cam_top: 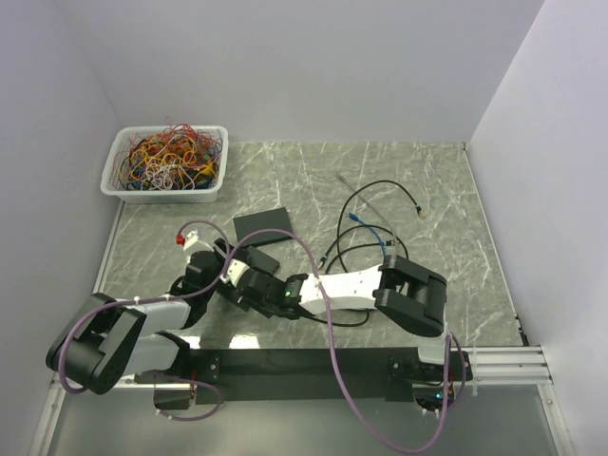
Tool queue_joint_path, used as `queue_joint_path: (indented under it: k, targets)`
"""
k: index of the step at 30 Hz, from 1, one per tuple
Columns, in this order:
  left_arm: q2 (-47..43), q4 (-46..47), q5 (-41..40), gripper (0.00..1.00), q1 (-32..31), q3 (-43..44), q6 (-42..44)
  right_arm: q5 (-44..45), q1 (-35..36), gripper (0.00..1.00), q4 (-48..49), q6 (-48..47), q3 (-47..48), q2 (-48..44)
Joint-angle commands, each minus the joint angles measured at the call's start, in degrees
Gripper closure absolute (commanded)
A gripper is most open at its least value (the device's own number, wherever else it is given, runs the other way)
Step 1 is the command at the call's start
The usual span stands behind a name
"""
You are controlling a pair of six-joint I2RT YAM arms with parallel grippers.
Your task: Insert the plug into the switch port
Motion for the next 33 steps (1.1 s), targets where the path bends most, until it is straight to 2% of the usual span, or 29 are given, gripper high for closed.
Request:
queue_joint_path:
  k: [1, 6, 14, 16, 17, 25, 26, 29, 33]
  targets:
    - [3.94, -11.27, 14.77, 0.3, -6.14, -2.39, -4.03, 2.12, -0.81, 1.0, 27.76, -2.61, 14.03, -0.01]
    - [5.44, -10.91, 13.54, 0.31, -8.25, -2.47, -4.64, 1.77, -0.9, 1.0, 25.99, -2.61, 18.62, 3.07]
    - [5.01, -12.93, 11.34, 0.31, -9.48, -2.03, -5.52, 2.74, -0.9, 1.0, 25.2, -2.61, 18.63, 2.9]
    - [4.04, -14.33, 10.55, 0.3, -9.48, -1.95, -6.14, 2.91, -0.81, 0.94, 25.46, -2.61, 15.57, 2.11]
    - [3.51, -14.86, 10.37, 0.3, -9.48, -1.77, -6.4, 3.0, -0.99, 0.87, 25.72, -2.61, 14.24, 1.15]
    - [-3.87, -24.79, 5.1, 0.28, -9.48, 1.39, -8.43, 5.37, -0.9, 0.65, 27.04, 0.72, 0.09, -4.39]
    - [-4.57, -26.89, 4.49, 0.28, -9.48, 2.35, -8.42, 5.55, -0.81, 0.59, 27.22, 0.99, -1.05, -5.79]
    - [-7.3, -29.36, 2.21, 0.26, -9.48, 4.38, -8.07, 6.69, -0.81, 0.5, 27.66, 2.14, -5.18, -9.04]
    - [-9.32, -34.97, -1.83, 0.23, -9.39, 7.72, -7.02, 7.66, -0.81, 0.43, 27.57, 2.75, -10.45, -13.88]
